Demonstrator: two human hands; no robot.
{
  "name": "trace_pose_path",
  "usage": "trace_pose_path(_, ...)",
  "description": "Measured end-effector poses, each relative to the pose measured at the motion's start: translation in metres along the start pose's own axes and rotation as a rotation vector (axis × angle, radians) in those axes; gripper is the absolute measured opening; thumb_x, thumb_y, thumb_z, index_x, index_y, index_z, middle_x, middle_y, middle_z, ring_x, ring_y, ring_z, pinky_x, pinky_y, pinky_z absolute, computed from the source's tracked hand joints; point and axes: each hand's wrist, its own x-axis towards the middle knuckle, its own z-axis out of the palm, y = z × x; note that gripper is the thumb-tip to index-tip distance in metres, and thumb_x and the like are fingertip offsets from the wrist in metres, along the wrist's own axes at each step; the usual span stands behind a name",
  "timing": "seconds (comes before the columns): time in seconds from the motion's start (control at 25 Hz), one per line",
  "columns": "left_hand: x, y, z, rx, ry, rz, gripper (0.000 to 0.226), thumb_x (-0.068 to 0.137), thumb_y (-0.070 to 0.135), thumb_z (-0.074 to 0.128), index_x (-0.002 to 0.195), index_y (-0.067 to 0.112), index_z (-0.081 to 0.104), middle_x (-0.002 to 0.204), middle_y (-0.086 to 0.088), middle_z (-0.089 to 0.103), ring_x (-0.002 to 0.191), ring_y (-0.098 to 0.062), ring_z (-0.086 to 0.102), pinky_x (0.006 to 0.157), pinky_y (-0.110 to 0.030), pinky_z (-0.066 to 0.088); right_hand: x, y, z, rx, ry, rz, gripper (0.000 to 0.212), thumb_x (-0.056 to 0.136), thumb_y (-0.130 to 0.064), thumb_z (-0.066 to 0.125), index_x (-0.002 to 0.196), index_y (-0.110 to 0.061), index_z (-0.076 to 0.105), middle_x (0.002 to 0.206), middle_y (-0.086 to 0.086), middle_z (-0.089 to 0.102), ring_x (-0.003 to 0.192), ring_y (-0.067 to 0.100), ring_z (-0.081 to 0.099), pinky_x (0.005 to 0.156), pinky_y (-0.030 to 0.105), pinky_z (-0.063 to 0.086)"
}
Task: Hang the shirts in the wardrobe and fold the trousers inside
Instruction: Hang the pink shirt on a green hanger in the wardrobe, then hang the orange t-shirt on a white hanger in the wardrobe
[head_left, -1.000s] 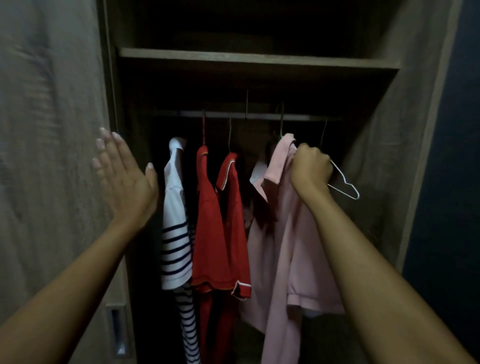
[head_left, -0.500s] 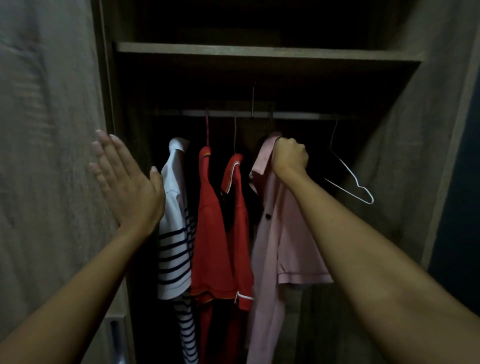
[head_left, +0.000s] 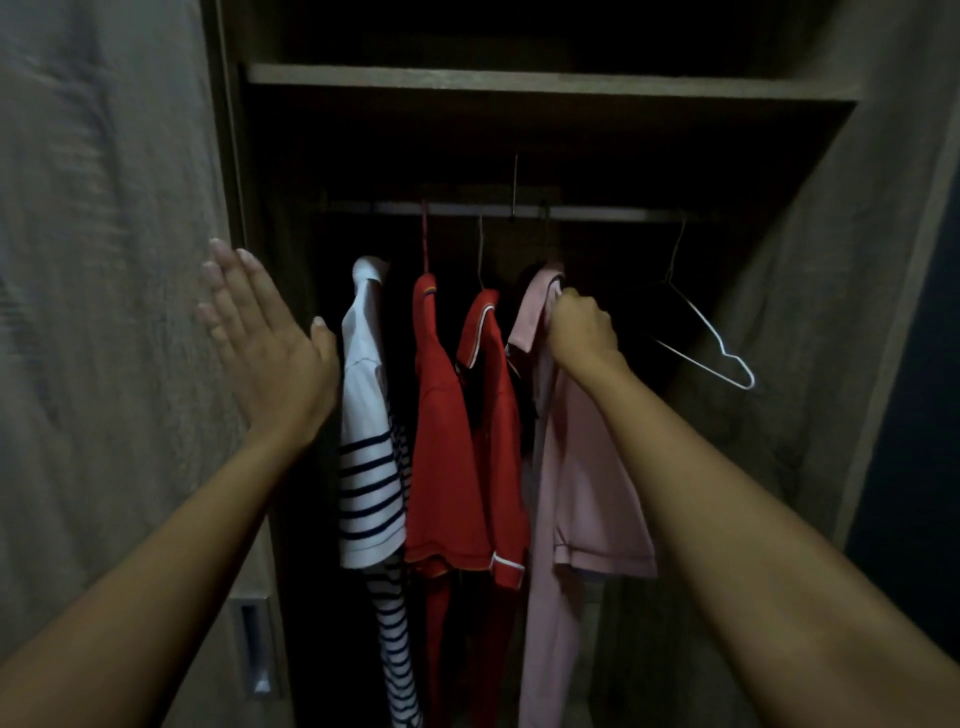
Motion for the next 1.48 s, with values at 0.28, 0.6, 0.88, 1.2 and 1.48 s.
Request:
trace_pose_path(0.28,-0.028,-0.009,-0.045,-0.249,-0.040,0.041,0.063,0.092,0.017,0.046,0.148,0.002,0.021,0.158,-0.016,0.013,0.146,-0.030,0.011,0.118,-0.034,0.006,-0.104,-0.040,-0.017,0.210,0.639,-0.182,0.033,0.090,-0.019,0.048,0.121,-0.009,0.054,0.116,0.011,0.060,0.105,0.031,0.053,0.086,0.042,0.041)
trace_pose_path(0.6,-0.143,-0.094,-0.170,-0.271,-0.072,-0.035,0.026,0.094,0.016,0.042,0.108,0.004,0.061,0.104,-0.012,0.063,0.095,-0.025,0.058,0.084,-0.036,0.046,-0.289,-0.127,0.052,0.702,0.485,-0.191,0.016,0.089,-0.012,0.051,0.100,-0.008,0.061,0.092,0.009,0.064,0.087,0.027,0.056,0.076,0.036,0.037)
trace_pose_path(0.88,-0.240,-0.194,-0.294,-0.044,-0.197,-0.281,0.022,0.096,0.020,0.041,0.107,0.014,0.060,0.100,0.001,0.061,0.093,-0.016,0.058,0.081,-0.041,0.049,-0.431,-0.216,0.100,0.925,-0.002,-0.302,0.018,0.089,-0.012,0.048,0.099,-0.005,0.060,0.090,0.013,0.064,0.082,0.034,0.061,0.074,0.047,0.051)
trace_pose_path(1.2,-0.316,-0.277,-0.402,0.143,-0.152,-0.596,0.020,0.095,0.016,0.043,0.105,0.012,0.061,0.094,-0.002,0.065,0.087,-0.012,0.060,0.074,-0.029,0.047,-0.552,-0.283,0.160,0.865,-0.663,-0.494,0.015,0.092,-0.011,0.051,0.105,-0.009,0.059,0.098,0.012,0.065,0.089,0.027,0.059,0.073,0.038,0.048)
trace_pose_path(1.48,-0.442,-0.298,-0.374,0.164,-0.478,-0.989,0.022,0.093,0.022,0.044,0.104,0.013,0.062,0.092,-0.003,0.068,0.084,-0.018,0.063,0.066,-0.025,0.041,-0.623,-0.268,0.250,0.546,-1.191,-0.287,0.025,0.094,-0.009,0.043,0.079,0.001,0.061,0.070,0.012,0.055,0.065,0.021,0.049,0.056,0.028,0.031)
